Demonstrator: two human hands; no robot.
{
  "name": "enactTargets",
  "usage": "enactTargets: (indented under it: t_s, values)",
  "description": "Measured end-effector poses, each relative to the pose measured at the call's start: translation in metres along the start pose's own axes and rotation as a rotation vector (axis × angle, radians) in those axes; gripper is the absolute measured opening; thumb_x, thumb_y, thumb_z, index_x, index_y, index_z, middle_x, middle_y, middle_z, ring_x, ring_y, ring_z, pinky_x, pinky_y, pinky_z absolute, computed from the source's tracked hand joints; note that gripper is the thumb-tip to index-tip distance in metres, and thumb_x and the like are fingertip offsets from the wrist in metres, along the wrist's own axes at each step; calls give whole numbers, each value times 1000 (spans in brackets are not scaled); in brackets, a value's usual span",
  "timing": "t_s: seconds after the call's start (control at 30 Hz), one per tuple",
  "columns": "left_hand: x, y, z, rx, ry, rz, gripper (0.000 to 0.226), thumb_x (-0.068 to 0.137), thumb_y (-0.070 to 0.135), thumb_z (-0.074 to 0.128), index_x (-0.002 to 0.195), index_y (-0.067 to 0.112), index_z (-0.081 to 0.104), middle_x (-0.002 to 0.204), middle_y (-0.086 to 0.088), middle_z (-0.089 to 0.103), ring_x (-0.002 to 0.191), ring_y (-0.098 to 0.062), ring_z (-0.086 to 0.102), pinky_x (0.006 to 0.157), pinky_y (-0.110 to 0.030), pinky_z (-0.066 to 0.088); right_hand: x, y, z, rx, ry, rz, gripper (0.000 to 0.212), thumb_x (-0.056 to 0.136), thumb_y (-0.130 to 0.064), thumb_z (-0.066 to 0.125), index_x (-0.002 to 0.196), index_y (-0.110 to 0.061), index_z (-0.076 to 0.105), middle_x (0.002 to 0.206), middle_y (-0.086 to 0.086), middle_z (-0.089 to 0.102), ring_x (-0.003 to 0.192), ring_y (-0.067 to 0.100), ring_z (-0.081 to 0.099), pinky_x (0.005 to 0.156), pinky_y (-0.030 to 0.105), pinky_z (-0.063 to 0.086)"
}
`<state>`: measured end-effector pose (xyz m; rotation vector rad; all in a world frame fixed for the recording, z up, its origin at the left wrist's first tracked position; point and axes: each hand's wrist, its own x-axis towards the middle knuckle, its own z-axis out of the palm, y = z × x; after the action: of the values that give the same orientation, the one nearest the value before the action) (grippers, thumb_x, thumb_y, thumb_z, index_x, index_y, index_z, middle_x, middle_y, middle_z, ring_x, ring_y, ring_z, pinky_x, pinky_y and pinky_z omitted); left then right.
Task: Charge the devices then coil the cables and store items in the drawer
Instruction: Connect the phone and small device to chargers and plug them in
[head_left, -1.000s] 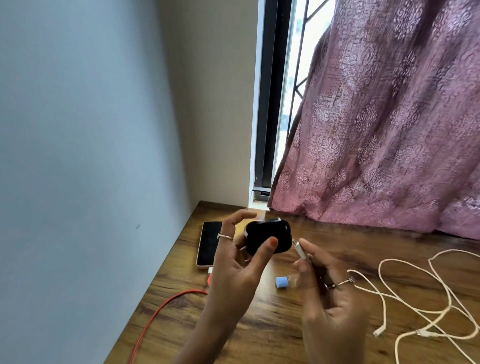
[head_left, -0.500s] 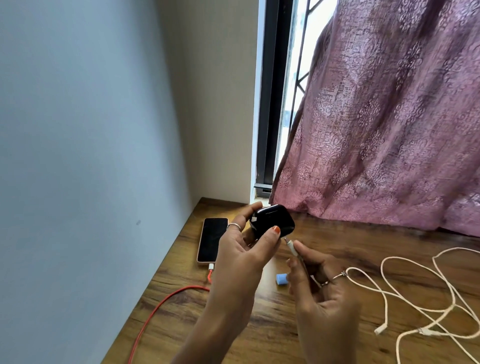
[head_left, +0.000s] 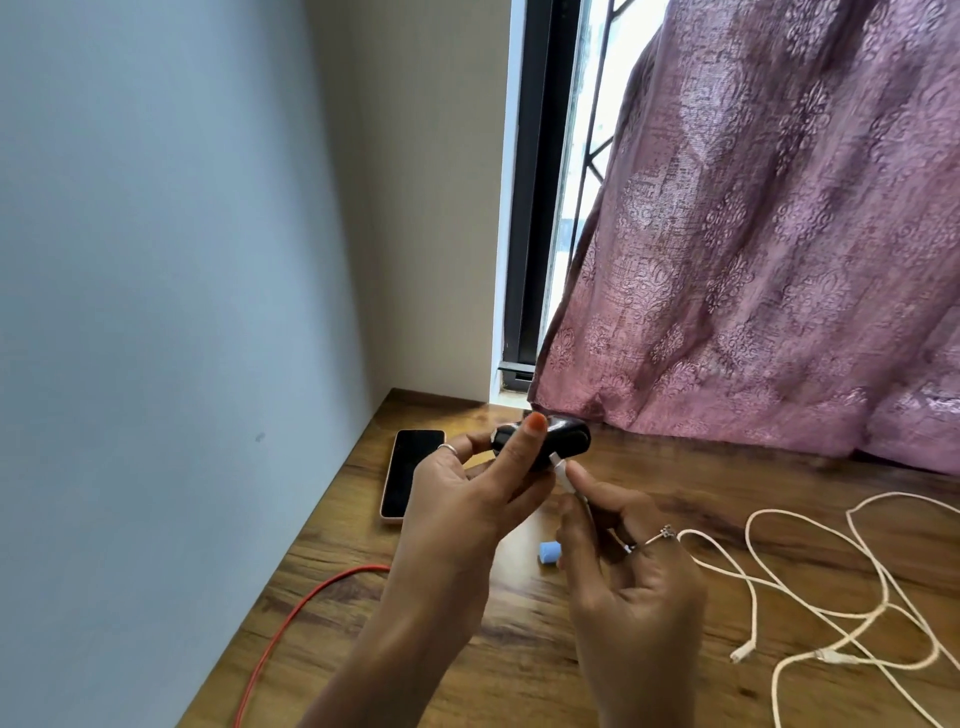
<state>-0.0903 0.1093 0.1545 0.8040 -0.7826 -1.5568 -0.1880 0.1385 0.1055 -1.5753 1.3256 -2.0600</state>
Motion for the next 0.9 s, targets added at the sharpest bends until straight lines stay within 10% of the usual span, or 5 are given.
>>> enactTargets:
  t_s: [0.2,0.43,0.9]
  values:
    - [-1,2,1,-49,-32,-109,56,76,37,67,114,-4,61,105,-21,70,99,-28,69,80,-25,57,5,-5,-1,-104,-17,-189,20,84,-5,64,101,-14,69,103,-10,70,96,6,68,70,36,59]
    - [-4,4,2,-91,-44,-92,46,77,35,66,105,-2,63,97,-16,74,89,-21,72,67,-18,56,15,-15,-6,-247,18,-183,19,77,-3,67,94,-9,71,85,-9,67,79,-5,62,69,-1,42]
    - [-4,3,8,110,-30,98,48,71,15,70,115,4,57,92,-13,75,90,-23,72,75,-26,58,22,-21,-17,-397,-131,-134,29,71,9,74,95,-8,72,75,1,64,67,8,53,61,-3,36]
